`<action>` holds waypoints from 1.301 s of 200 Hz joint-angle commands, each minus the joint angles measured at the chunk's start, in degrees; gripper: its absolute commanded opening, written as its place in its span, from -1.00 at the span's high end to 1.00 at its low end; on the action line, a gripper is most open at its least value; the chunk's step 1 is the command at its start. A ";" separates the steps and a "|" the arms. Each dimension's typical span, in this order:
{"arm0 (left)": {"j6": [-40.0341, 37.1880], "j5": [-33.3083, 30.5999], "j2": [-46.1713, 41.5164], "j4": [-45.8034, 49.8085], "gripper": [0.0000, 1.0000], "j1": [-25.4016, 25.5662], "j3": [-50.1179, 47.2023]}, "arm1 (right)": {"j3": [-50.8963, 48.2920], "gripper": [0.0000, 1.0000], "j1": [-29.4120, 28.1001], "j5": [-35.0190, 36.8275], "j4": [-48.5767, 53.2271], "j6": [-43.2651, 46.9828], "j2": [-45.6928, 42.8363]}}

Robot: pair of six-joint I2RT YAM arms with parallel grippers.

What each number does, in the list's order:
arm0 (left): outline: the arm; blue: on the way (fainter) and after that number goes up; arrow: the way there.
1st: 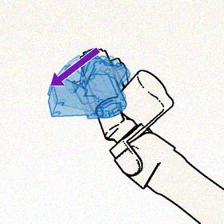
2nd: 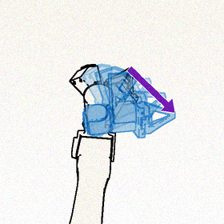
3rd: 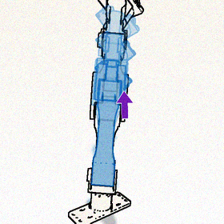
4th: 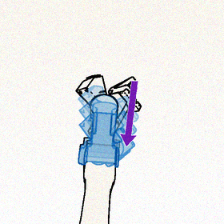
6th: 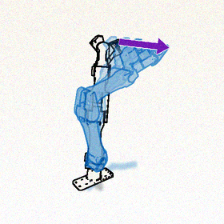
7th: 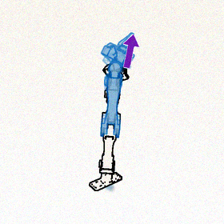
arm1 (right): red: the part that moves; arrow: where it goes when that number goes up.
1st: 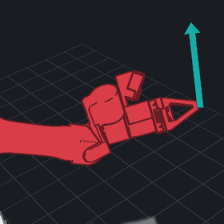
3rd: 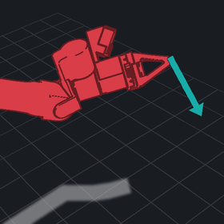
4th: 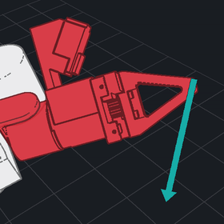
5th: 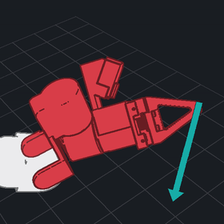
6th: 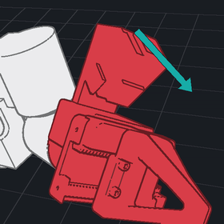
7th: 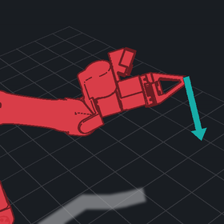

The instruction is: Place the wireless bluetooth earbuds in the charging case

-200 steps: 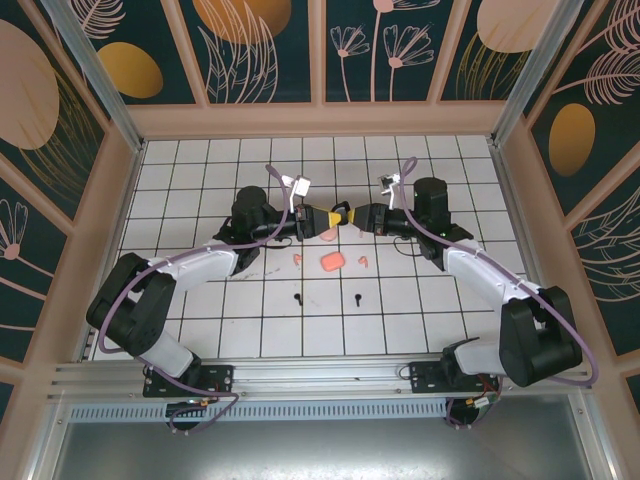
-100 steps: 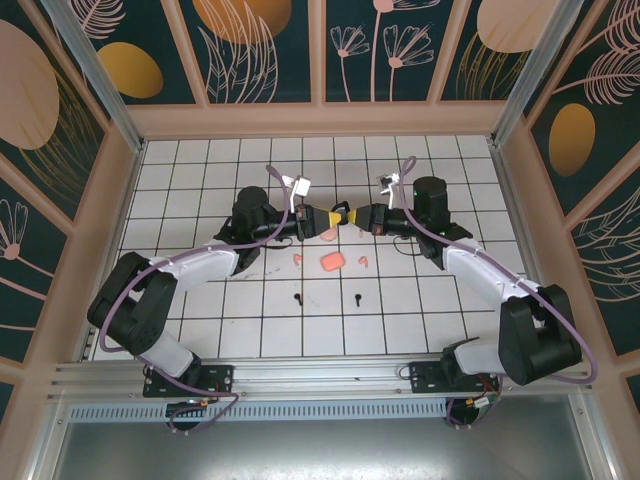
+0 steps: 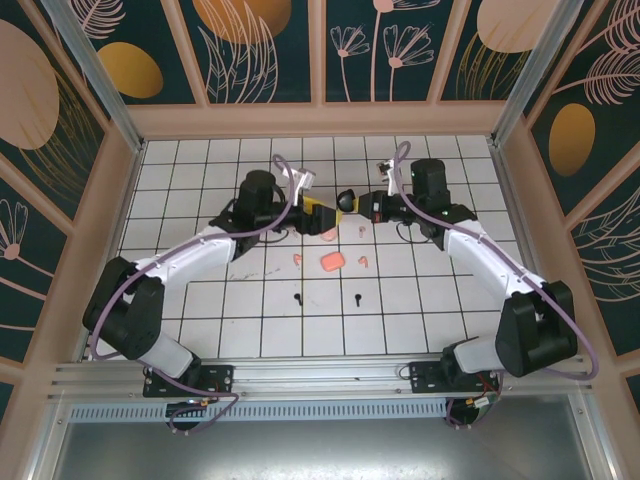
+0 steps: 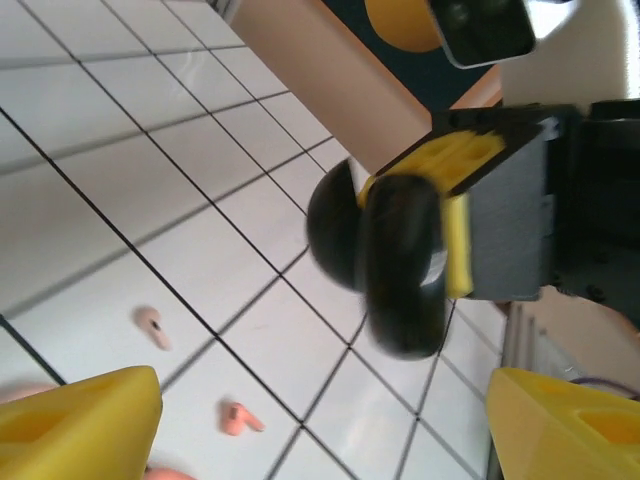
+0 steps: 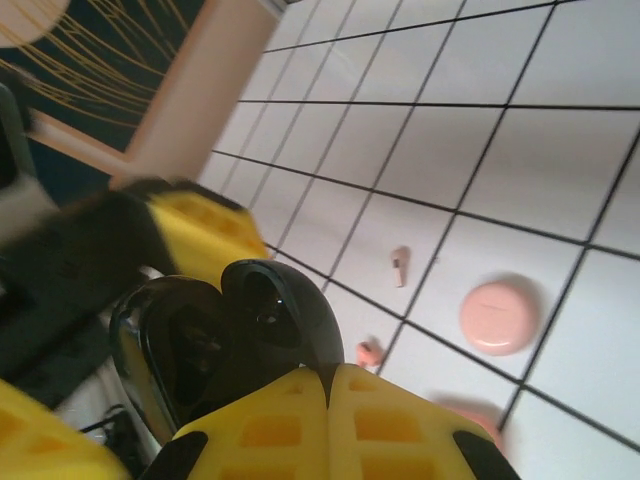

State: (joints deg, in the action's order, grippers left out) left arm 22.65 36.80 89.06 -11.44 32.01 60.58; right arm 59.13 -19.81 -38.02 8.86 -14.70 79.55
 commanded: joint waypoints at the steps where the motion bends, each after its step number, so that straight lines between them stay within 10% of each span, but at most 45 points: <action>1: -13.48 3.34 -0.86 17.90 -0.69 -1.45 7.56 | 5.85 1.00 0.03 5.02 10.28 10.85 2.17; 83: -27.83 12.73 8.76 43.10 -0.31 -3.45 24.70 | 14.43 1.00 -3.32 5.44 21.81 22.80 5.52; 260: -33.11 20.15 16.32 50.73 -0.01 -3.53 31.33 | 17.59 1.00 -8.58 10.77 24.45 24.37 7.52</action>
State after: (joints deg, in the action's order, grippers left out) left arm -8.84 54.19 104.66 38.02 28.86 90.67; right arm 74.76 -27.88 -27.88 32.58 8.71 86.41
